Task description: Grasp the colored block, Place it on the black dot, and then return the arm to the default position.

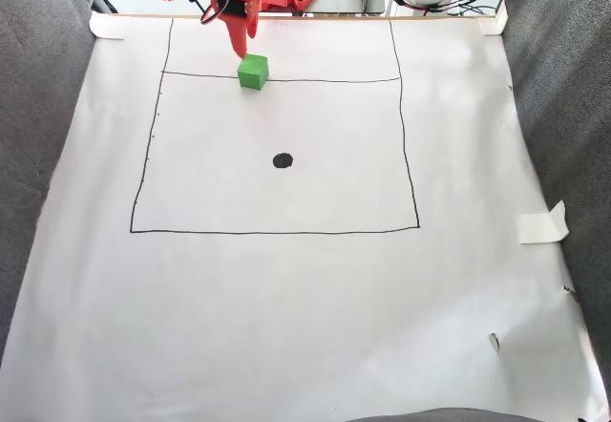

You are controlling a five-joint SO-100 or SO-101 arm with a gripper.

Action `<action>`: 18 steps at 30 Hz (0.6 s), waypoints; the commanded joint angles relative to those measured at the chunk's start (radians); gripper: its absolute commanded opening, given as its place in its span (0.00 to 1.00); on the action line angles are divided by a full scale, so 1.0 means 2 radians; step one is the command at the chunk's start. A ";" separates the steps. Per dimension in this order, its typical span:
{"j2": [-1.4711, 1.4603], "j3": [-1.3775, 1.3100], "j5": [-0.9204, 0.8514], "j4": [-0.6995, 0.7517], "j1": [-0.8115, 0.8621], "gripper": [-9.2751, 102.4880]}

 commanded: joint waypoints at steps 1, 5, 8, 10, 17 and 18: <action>0.005 -0.015 -0.010 0.007 -0.006 0.43; 0.002 -0.014 -0.019 0.013 -0.005 0.45; -0.004 -0.012 -0.030 0.017 -0.003 0.45; -0.009 -0.009 -0.038 0.021 -0.002 0.46; -0.025 -0.001 -0.058 0.008 0.007 0.48; -0.027 0.004 -0.060 0.002 0.008 0.48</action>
